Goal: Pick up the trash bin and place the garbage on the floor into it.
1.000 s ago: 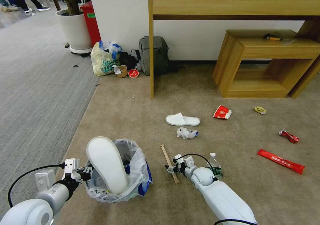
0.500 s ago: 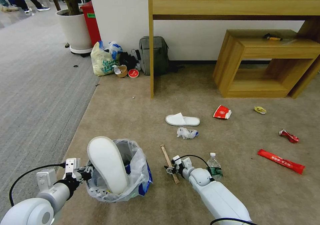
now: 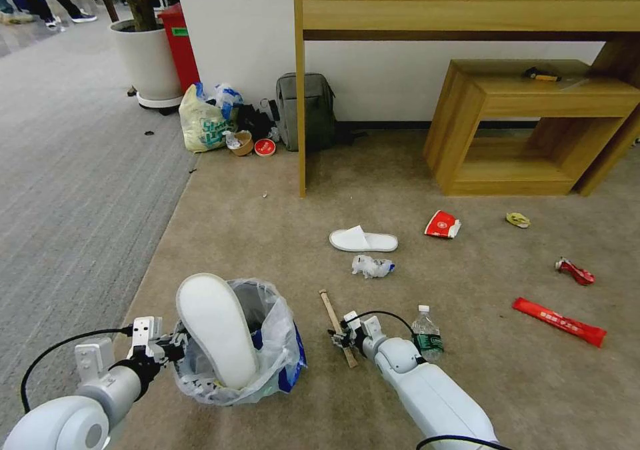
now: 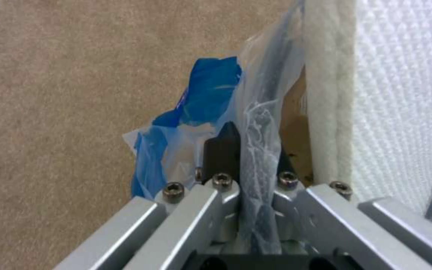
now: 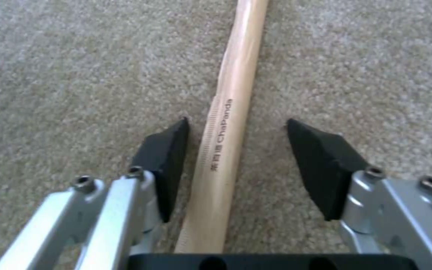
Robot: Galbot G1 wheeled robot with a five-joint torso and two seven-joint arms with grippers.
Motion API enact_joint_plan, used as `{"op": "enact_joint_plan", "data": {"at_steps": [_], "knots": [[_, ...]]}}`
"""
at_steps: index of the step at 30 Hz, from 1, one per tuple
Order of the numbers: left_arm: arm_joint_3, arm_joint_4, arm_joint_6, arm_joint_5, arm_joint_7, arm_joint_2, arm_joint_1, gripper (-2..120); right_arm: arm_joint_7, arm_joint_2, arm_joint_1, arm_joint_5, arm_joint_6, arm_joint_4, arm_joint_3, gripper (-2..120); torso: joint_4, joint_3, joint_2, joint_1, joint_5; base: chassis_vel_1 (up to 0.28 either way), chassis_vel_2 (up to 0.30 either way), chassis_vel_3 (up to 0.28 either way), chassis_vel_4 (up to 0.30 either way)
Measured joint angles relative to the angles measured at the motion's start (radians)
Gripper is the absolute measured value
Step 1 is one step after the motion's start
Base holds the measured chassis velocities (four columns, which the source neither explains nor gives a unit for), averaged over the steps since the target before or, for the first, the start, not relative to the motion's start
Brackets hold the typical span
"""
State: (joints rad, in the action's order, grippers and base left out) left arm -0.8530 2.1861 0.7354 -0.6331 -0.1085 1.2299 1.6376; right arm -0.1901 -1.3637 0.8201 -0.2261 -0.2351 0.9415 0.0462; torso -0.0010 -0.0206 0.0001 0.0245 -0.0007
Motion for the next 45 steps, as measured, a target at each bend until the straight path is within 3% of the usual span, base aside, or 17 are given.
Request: {"op": "enact_joint_plan", "data": {"at_steps": [6,14,26,40,45], "knots": [[0.003,0.003,0.000,0.002,0.000,-0.001,0.003,0,-0.002,-0.007,0.003,0.003,0.004,-0.001,0.000,29,0.0012,0.000,0.000,0.000,0.0008,0.000,0.000,0.000,0.000],[0.004,0.008,0.000,0.002,-0.001,-0.008,0.005,0,-0.005,-0.010,0.010,0.007,0.011,-0.002,-0.001,0,0.0010,0.000,0.000,0.000,0.0012,0.000,0.000,0.000,0.000],[0.001,0.010,0.000,0.001,-0.002,-0.013,0.005,0,0.013,-0.006,0.021,0.032,0.044,0.043,-0.030,0,0.0009,-0.001,0.000,0.000,0.0010,0.000,0.000,0.000,0.000],[0.017,-0.023,0.000,0.001,-0.002,-0.027,-0.022,0,0.060,0.092,-0.015,-0.048,0.057,0.482,-0.053,0,0.0007,0.000,0.000,0.000,0.0008,0.000,0.000,0.000,0.000],[0.031,-0.040,0.000,0.003,0.000,-0.037,-0.040,0,0.072,0.124,-0.075,-0.174,0.037,0.689,-0.041,0,0.0007,0.000,0.000,0.000,0.0007,0.000,0.000,0.000,0.000]]}}
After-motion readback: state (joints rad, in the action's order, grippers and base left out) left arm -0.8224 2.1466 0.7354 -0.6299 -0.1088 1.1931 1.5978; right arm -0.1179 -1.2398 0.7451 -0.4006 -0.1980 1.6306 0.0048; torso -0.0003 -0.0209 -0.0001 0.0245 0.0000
